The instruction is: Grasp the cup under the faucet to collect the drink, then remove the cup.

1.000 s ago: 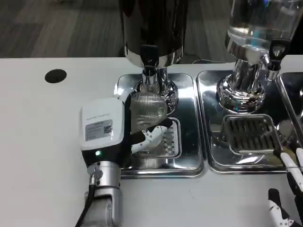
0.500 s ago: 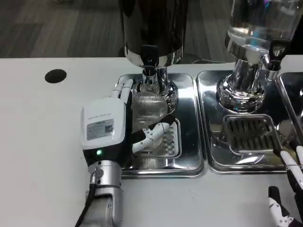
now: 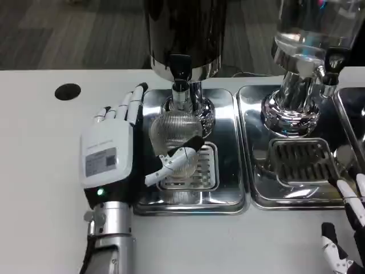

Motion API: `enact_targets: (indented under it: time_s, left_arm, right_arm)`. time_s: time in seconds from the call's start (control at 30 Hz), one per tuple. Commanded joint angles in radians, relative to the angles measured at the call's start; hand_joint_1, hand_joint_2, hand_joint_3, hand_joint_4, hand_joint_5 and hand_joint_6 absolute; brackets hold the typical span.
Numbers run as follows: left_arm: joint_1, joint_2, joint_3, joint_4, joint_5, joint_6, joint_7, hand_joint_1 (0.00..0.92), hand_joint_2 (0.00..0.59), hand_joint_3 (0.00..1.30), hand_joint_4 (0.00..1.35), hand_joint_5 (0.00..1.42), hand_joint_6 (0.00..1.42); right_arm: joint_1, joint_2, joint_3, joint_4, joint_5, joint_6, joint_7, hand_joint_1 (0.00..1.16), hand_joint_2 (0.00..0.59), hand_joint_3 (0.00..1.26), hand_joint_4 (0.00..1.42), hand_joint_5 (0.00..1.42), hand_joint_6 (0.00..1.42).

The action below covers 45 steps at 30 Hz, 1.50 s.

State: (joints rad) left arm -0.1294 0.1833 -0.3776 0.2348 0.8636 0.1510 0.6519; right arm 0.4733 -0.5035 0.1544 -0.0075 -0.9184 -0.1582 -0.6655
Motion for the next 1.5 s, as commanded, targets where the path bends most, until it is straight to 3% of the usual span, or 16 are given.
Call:
enact_targets:
  time_s: [0.03, 0.27, 0.4, 0.53, 0.83, 1.17, 1.5]
  left_arm:
    - [0.033, 0.023, 0.020, -0.054, -0.006, -0.049, 0.029, 0.000, 0.018, 0.15, 0.04, 0.23, 0.19]
    - [0.084, 0.061, 0.055, -0.220, 0.007, -0.117, 0.014, 0.000, 0.014, 0.18, 0.07, 0.24, 0.18]
    - [0.070, 0.082, 0.052, -0.372, 0.049, -0.089, -0.115, 0.000, 0.021, 0.22, 0.06, 0.17, 0.14]
    - [0.049, 0.073, 0.051, -0.431, 0.079, -0.058, -0.212, 0.000, 0.024, 0.22, 0.06, 0.16, 0.13]
    - [-0.009, 0.034, 0.035, -0.407, 0.104, -0.005, -0.342, 0.000, 0.030, 0.22, 0.03, 0.16, 0.14]
    - [-0.009, 0.024, 0.036, -0.392, 0.099, -0.005, -0.352, 0.000, 0.045, 0.28, 0.12, 0.27, 0.21]
    - [0.030, 0.027, 0.047, -0.398, 0.082, -0.030, -0.325, 0.000, 0.058, 0.43, 0.27, 0.42, 0.34]
  right_arm:
    - [0.006, -0.004, -0.012, -0.012, -0.012, 0.001, -0.011, 0.07, 0.461, 0.13, 0.00, 0.00, 0.03]
    - [0.002, 0.004, -0.005, 0.012, -0.008, -0.016, -0.023, 0.00, 0.454, 0.13, 0.00, 0.00, 0.03]
    - [-0.002, 0.009, -0.003, 0.015, -0.005, -0.028, -0.032, 0.00, 0.467, 0.14, 0.00, 0.00, 0.03]
    - [0.002, 0.013, -0.006, 0.014, -0.003, -0.033, -0.035, 0.00, 0.474, 0.15, 0.00, 0.00, 0.02]
    - [0.024, 0.021, -0.013, 0.022, 0.015, -0.045, -0.053, 0.01, 0.481, 0.16, 0.00, 0.00, 0.02]
    - [0.030, 0.023, -0.018, 0.012, 0.014, -0.044, -0.047, 0.01, 0.482, 0.16, 0.00, 0.00, 0.02]
    - [0.022, 0.029, -0.012, 0.015, 0.009, -0.042, -0.039, 0.03, 0.494, 0.16, 0.00, 0.00, 0.03]
